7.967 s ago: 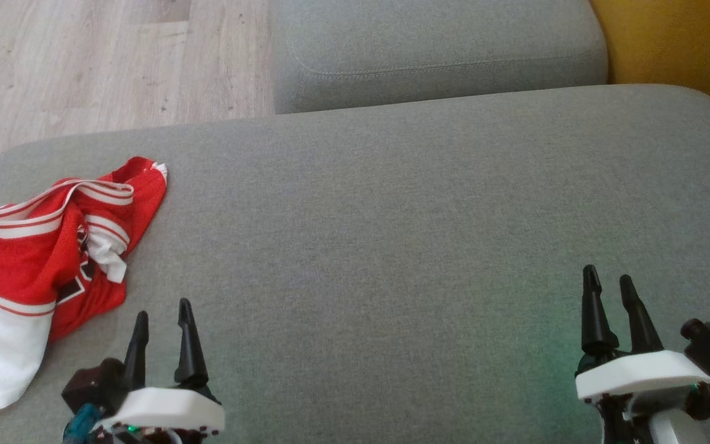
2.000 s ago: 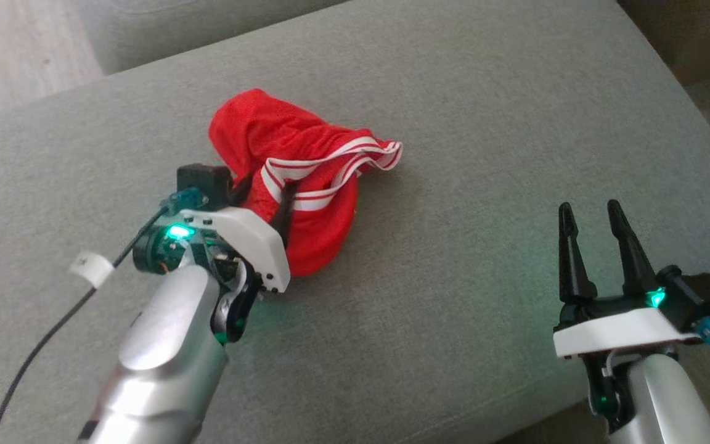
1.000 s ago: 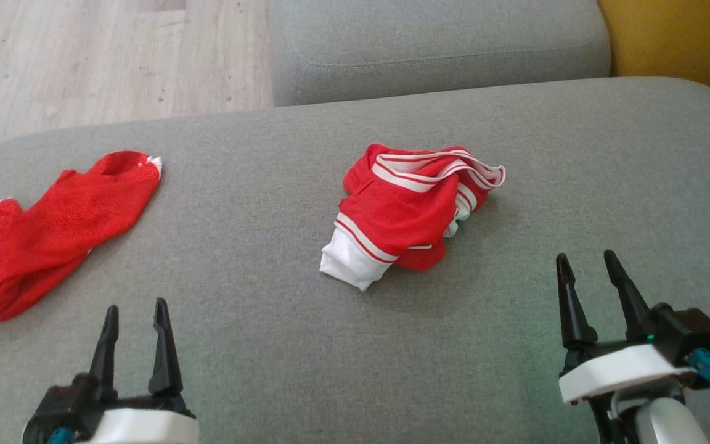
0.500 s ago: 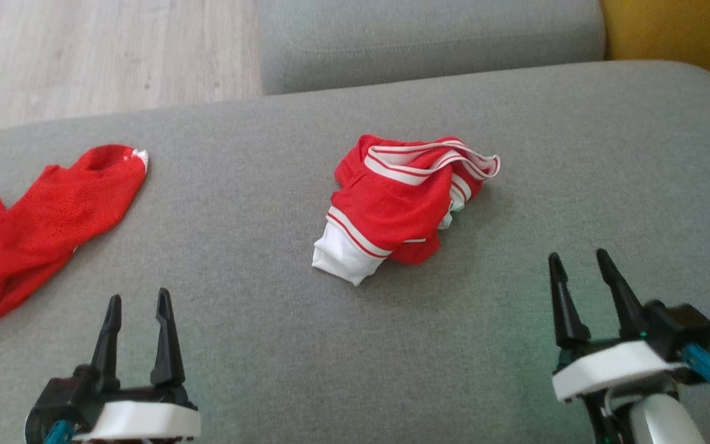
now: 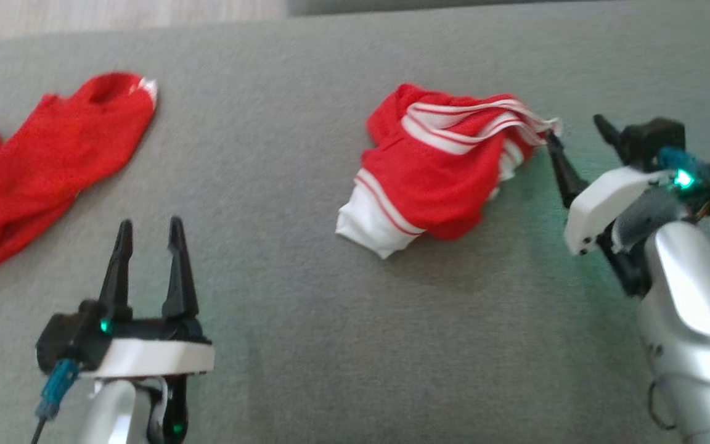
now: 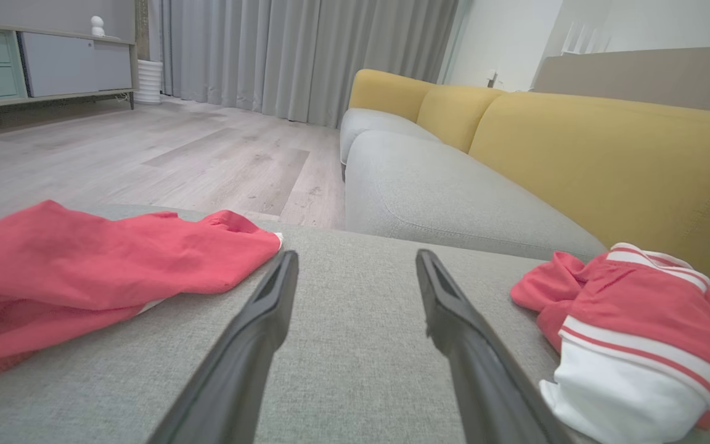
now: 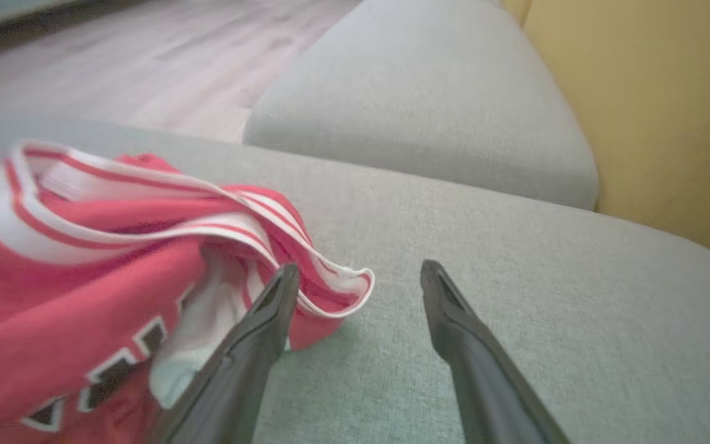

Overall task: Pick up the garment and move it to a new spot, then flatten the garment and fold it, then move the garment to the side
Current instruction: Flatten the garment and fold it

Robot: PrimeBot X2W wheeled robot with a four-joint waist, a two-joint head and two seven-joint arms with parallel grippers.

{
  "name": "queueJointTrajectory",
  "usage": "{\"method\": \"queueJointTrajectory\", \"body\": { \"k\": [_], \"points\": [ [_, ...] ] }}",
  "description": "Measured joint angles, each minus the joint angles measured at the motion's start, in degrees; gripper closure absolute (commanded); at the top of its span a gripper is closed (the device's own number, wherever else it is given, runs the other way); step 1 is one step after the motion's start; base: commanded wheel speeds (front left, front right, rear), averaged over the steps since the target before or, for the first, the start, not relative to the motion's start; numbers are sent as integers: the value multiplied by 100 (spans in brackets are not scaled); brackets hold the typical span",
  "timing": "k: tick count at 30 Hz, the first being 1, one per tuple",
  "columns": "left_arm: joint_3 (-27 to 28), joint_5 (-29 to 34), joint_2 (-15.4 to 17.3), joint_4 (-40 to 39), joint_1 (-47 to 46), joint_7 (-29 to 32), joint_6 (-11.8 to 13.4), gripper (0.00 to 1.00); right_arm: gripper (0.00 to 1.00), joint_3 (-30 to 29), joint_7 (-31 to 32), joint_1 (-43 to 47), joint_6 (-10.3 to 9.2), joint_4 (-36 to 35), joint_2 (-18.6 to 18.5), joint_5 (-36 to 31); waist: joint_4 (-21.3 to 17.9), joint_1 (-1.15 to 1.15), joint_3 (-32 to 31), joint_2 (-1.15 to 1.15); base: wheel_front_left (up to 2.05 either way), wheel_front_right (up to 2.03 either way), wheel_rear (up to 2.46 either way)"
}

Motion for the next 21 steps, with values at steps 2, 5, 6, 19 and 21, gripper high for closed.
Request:
{"method": "queueJointTrajectory", "body": {
  "k": [2,5,6,19,21],
  "points": [
    [-1,1,-30,2,-110,0,-21,0,0,264,70,-226,0,249,-197,1,130,0,129,0,0,0,0],
    [3,47,-70,10,-246,0,-74,0,0,746,152,-586,0,559,-467,80,332,0,297,0,0,0,0],
    [4,48,-87,12,-271,0,-105,0,0,876,169,-693,0,634,-536,149,396,0,345,0,0,0,0],
    [31,202,-209,73,-341,0,-237,0,100,2142,378,-1408,0,1558,-876,1095,776,-2,528,0,0,0,0],
    [40,214,-221,89,-341,0,-254,0,100,2062,57,-1412,0,1561,-867,1243,765,-1,451,0,0,0,0]
  ]
}}
